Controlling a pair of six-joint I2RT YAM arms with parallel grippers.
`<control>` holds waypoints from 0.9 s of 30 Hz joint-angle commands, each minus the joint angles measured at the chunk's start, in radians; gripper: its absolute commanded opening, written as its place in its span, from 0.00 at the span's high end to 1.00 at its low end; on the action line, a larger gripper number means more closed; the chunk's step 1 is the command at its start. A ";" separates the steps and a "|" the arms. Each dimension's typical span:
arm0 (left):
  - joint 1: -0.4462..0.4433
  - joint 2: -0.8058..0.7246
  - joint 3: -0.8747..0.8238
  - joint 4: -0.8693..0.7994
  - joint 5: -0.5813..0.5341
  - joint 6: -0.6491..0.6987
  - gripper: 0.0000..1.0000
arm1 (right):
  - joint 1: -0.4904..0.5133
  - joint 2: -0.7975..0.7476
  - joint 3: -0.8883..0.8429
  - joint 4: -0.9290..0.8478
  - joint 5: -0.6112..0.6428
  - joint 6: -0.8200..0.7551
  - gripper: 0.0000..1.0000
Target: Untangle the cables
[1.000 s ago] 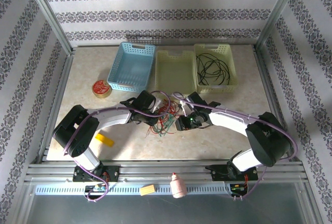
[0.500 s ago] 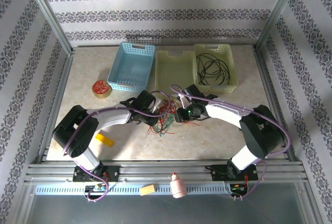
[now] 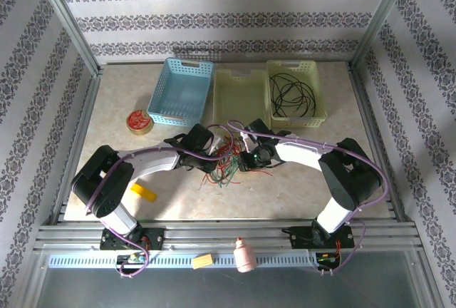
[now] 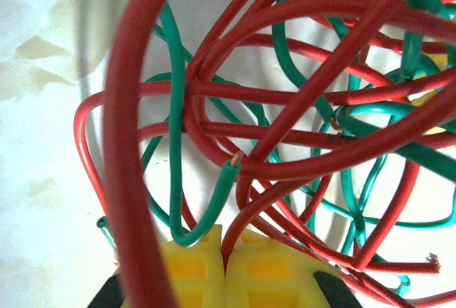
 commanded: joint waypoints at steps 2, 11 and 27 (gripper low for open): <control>-0.015 -0.027 0.018 -0.030 -0.020 0.010 1.00 | -0.002 0.027 0.035 0.024 0.007 0.015 0.95; -0.014 -0.046 -0.034 -0.017 -0.228 -0.030 1.00 | -0.035 -0.375 -0.050 -0.007 0.460 0.158 1.00; -0.002 -0.074 -0.091 -0.011 -0.268 -0.107 1.00 | -0.165 -0.769 -0.095 0.012 0.810 0.368 1.00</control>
